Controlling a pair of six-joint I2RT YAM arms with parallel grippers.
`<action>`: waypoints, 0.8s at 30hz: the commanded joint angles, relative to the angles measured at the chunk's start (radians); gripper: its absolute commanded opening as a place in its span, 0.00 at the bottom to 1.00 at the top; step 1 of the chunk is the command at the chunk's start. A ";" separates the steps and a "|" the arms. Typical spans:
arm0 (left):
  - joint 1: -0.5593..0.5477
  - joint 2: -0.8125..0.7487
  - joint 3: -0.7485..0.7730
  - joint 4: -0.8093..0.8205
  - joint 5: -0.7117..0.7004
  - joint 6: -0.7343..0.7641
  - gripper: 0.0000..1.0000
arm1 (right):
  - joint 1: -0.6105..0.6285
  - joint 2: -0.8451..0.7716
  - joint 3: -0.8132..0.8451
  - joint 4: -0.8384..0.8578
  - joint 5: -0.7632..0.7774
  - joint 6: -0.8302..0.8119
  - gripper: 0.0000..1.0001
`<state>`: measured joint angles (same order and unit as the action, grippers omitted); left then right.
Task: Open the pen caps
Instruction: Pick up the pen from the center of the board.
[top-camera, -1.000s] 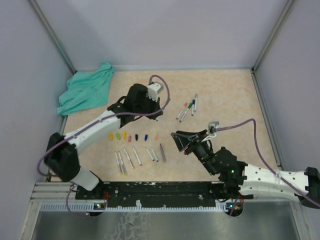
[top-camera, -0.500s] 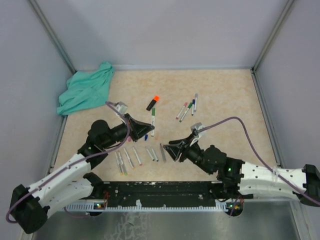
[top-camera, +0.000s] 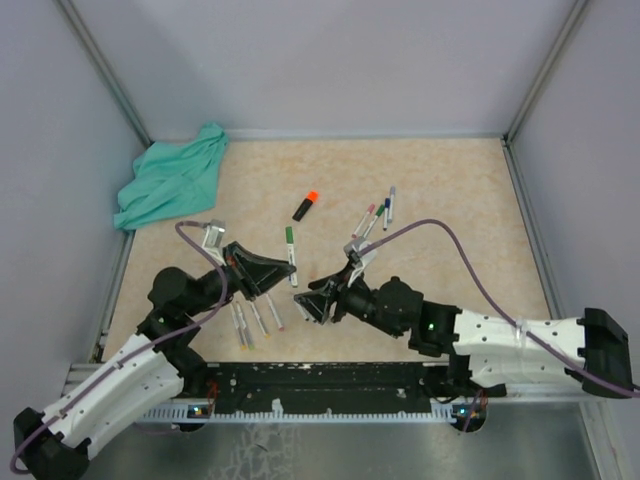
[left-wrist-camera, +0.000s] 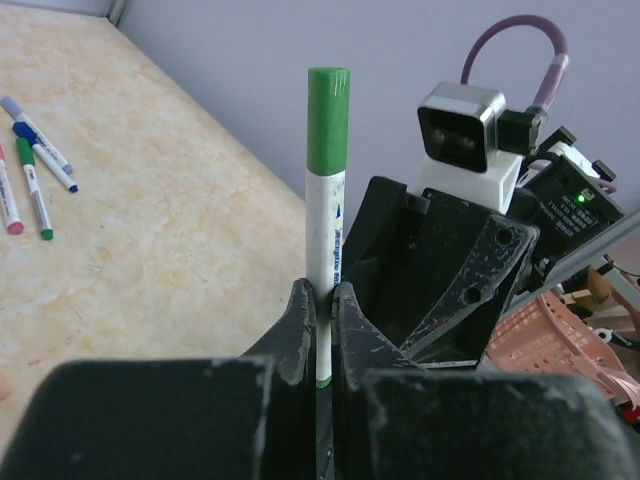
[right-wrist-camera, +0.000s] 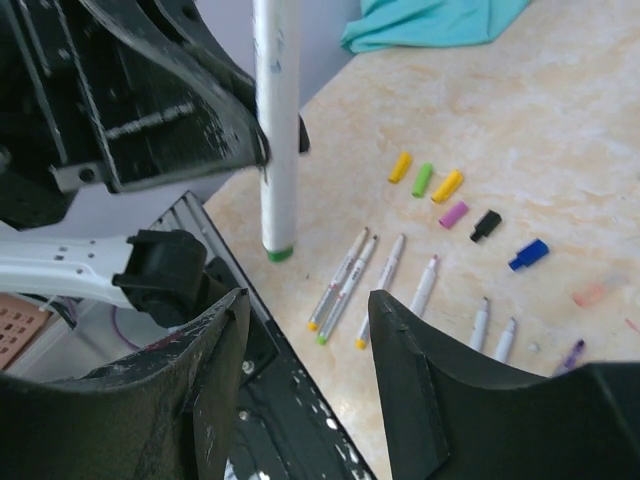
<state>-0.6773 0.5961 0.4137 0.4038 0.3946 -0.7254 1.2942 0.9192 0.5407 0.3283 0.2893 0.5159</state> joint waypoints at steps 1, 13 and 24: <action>0.002 -0.049 -0.041 0.021 0.022 -0.052 0.00 | 0.007 0.049 0.119 0.038 -0.057 -0.032 0.52; 0.002 -0.106 -0.078 0.018 0.036 -0.068 0.00 | 0.007 0.151 0.207 -0.016 -0.052 -0.016 0.50; 0.002 -0.116 -0.083 0.005 0.046 -0.069 0.00 | 0.007 0.177 0.228 0.005 -0.047 -0.026 0.40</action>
<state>-0.6773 0.4938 0.3431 0.4015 0.4191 -0.7891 1.2942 1.1065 0.6998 0.2909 0.2379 0.5079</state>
